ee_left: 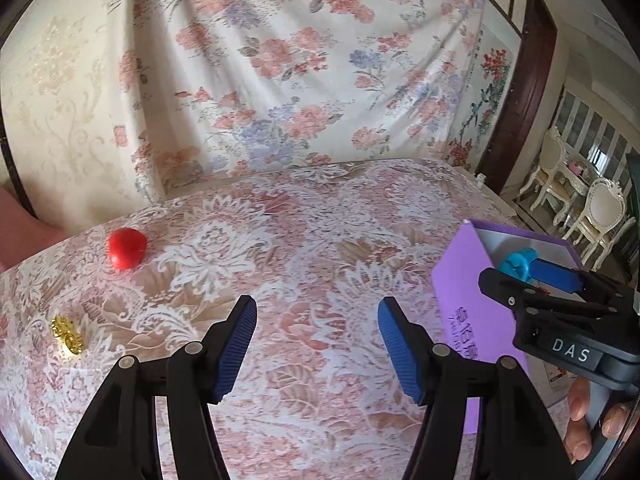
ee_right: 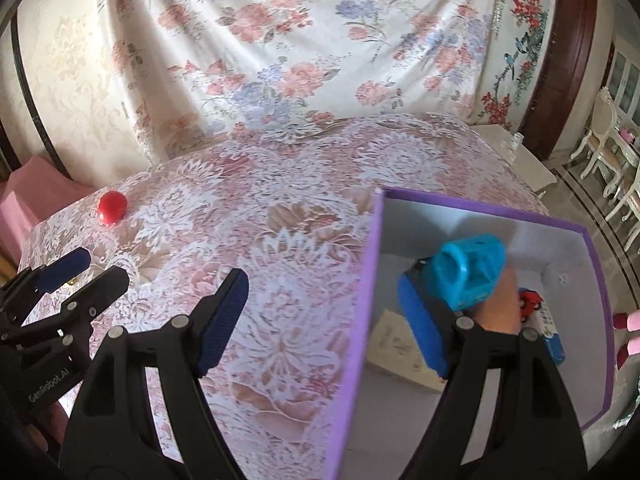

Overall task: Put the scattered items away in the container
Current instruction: 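Withdraw both open tools toward the red ball and gold trinket on the bed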

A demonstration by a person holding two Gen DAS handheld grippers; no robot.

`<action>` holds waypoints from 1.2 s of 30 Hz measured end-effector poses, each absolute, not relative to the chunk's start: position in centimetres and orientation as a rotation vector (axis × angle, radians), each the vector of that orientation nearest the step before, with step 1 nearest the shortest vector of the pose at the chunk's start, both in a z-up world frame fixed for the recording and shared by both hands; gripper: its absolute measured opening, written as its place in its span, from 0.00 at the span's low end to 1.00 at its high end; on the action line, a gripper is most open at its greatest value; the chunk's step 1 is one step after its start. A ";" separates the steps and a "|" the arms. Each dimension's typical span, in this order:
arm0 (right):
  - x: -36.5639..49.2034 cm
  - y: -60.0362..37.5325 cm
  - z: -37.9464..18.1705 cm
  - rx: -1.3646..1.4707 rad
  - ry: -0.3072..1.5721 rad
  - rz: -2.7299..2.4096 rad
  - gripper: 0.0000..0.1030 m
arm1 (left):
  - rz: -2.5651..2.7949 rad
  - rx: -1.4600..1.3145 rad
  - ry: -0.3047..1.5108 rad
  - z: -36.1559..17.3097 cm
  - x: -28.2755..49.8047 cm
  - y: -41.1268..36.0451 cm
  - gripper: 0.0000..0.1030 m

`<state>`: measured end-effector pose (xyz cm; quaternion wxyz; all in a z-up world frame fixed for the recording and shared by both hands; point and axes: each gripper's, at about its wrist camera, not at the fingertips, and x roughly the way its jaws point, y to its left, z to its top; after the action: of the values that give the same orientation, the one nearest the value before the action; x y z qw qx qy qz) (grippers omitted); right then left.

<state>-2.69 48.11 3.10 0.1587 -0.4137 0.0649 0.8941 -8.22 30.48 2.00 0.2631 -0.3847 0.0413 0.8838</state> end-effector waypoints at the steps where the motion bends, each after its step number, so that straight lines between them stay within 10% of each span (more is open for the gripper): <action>1: -3.2 47.7 3.0 -1.188 0.183 2.562 0.77 | 2.395 -1.045 0.108 1.9 -8.4 30.0 0.62; 36: -23.3 26.2 -5.6 -1.260 -0.211 2.909 0.77 | 2.728 -1.514 -0.555 -9.7 -21.2 0.8 0.62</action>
<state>-23.28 26.19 -5.58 -0.0177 -0.3967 -0.0663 0.9154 -21.15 0.82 -9.72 -0.0135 -0.4777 -0.1752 0.8607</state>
